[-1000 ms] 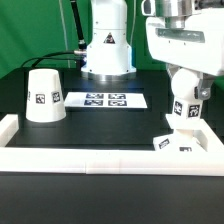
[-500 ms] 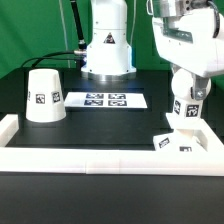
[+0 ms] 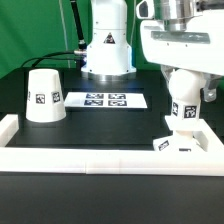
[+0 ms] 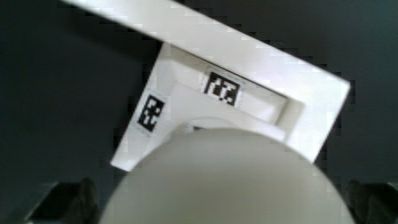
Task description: Assemble lamp
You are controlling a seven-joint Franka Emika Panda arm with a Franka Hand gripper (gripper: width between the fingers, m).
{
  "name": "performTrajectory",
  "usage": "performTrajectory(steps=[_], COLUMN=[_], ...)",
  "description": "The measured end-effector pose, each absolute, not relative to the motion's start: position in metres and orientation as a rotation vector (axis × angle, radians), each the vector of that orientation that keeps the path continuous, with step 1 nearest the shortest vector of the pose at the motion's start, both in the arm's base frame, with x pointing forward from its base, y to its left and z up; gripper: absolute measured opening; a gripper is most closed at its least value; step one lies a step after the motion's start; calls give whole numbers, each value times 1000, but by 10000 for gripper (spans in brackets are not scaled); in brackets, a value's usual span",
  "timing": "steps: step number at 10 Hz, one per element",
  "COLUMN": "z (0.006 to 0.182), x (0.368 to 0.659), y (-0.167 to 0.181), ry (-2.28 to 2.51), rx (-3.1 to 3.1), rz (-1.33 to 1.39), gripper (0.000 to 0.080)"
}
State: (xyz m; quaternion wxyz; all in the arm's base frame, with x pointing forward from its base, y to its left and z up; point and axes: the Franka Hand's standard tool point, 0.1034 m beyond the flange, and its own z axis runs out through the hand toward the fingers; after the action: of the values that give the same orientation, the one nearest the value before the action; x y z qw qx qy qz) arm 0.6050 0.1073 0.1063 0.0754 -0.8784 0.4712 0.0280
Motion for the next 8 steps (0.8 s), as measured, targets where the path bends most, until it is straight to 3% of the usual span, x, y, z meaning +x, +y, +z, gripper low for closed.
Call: performTrajectory(steps=[8], z=[105], x=[605], y=[105], ry=[468], rx=[-2991], rz=[-9], gripper=[698])
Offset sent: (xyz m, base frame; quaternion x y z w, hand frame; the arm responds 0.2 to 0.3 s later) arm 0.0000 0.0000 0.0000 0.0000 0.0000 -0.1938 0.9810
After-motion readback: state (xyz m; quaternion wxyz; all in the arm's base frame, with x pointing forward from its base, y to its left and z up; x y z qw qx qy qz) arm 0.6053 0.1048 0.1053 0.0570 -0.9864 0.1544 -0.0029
